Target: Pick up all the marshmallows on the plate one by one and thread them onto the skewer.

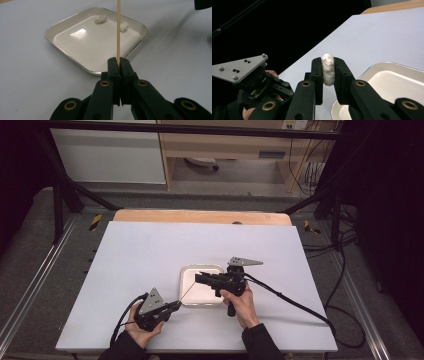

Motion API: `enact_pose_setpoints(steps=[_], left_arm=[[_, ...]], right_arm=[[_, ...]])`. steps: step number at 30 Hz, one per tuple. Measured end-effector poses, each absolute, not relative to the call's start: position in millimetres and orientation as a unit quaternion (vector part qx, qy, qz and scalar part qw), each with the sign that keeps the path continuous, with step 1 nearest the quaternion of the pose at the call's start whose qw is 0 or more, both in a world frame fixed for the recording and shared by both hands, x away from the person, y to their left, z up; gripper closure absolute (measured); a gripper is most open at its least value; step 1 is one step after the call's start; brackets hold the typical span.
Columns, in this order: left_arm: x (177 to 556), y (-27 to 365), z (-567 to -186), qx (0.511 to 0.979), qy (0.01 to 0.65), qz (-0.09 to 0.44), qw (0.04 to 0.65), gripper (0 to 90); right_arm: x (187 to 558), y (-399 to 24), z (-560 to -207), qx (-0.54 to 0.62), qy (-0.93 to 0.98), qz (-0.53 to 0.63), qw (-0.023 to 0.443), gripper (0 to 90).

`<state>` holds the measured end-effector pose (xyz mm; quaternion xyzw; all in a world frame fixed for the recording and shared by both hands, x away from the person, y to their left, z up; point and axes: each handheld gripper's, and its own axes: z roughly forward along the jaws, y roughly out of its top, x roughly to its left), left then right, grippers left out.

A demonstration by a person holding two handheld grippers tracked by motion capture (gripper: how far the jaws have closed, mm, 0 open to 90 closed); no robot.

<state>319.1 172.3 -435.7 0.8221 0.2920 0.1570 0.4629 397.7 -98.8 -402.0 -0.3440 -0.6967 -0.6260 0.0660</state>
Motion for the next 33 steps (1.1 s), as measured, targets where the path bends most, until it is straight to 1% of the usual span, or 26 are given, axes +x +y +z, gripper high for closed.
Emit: enact_pose_setpoints(steps=[33], left_arm=[[318.5, 169.7, -437.6, 0.830, 0.287, 0.162, 0.451, 88.8]], right_arm=[[392.9, -95.5, -407.7, -0.330, -0.708, -0.620, 0.069, 81.0]])
